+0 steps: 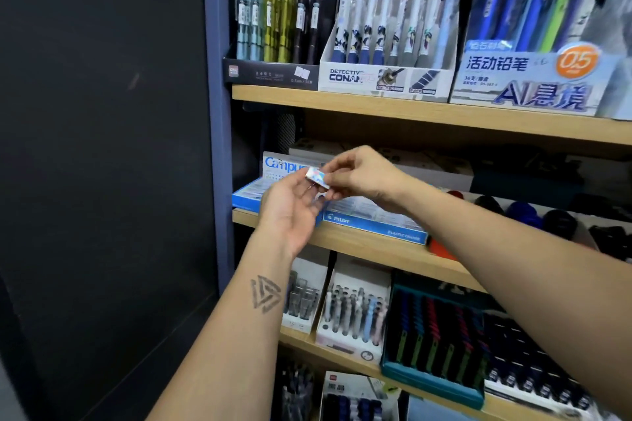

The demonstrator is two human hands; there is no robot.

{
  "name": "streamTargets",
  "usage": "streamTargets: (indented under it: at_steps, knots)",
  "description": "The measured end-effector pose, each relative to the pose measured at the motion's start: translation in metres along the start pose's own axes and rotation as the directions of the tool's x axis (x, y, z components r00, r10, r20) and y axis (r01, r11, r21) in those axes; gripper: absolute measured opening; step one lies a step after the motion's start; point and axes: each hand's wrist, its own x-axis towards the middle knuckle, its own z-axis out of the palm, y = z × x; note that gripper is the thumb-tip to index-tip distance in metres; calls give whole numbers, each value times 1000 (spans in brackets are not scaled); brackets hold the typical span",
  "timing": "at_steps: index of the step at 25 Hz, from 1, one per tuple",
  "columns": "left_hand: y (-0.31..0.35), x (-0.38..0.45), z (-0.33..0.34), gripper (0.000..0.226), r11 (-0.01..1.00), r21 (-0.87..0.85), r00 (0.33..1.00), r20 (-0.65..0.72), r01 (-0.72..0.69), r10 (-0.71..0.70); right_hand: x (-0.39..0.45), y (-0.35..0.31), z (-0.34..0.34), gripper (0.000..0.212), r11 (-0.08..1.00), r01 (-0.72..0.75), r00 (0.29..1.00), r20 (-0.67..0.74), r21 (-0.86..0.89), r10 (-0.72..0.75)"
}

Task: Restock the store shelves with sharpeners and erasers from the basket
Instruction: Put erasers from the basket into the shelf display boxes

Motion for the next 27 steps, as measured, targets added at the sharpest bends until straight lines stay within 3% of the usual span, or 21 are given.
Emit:
streamTargets:
  at_steps: [3,6,9,10,12,14,17,20,24,27]
  knots:
    - [-16,-3,11,13,911,407,993,-53,-73,103,-11,5,-30,18,997,-49,999,-11,-53,49]
    - [-26,-4,18,6,894,438,983,-104,-92,153,-19,10,-39,28,961,15,1000,2,-278,-15]
    - [-35,6,18,7,840,534,975,-119,-97,188,-14,16,-43,25,836,-13,994,-101,-549,-50]
    - [-37,10,17,12,732,671,962,-102,-122,253,-10,20,-47,24,793,-79,987,-160,-604,-24]
    - [-38,7,14,30,320,930,931,58,-182,361,-2,35,-57,26,691,-249,955,-290,-679,60]
    - [-38,0,13,42,-11,975,932,213,-220,293,6,53,-61,27,628,-383,912,-386,-678,140]
    - [-40,-3,10,46,-229,948,958,254,-219,134,13,68,-51,19,591,-407,904,-401,-696,150]
    - [-39,-1,6,45,-296,932,966,243,-207,90,17,76,-37,14,595,-418,895,-424,-687,140]
    - [-36,1,3,47,-328,918,964,258,-225,62,12,81,-28,28,573,-421,895,-423,-703,139]
    - [-38,-4,9,59,-325,896,937,343,-304,70,-6,73,-28,38,591,-348,920,-386,-728,66]
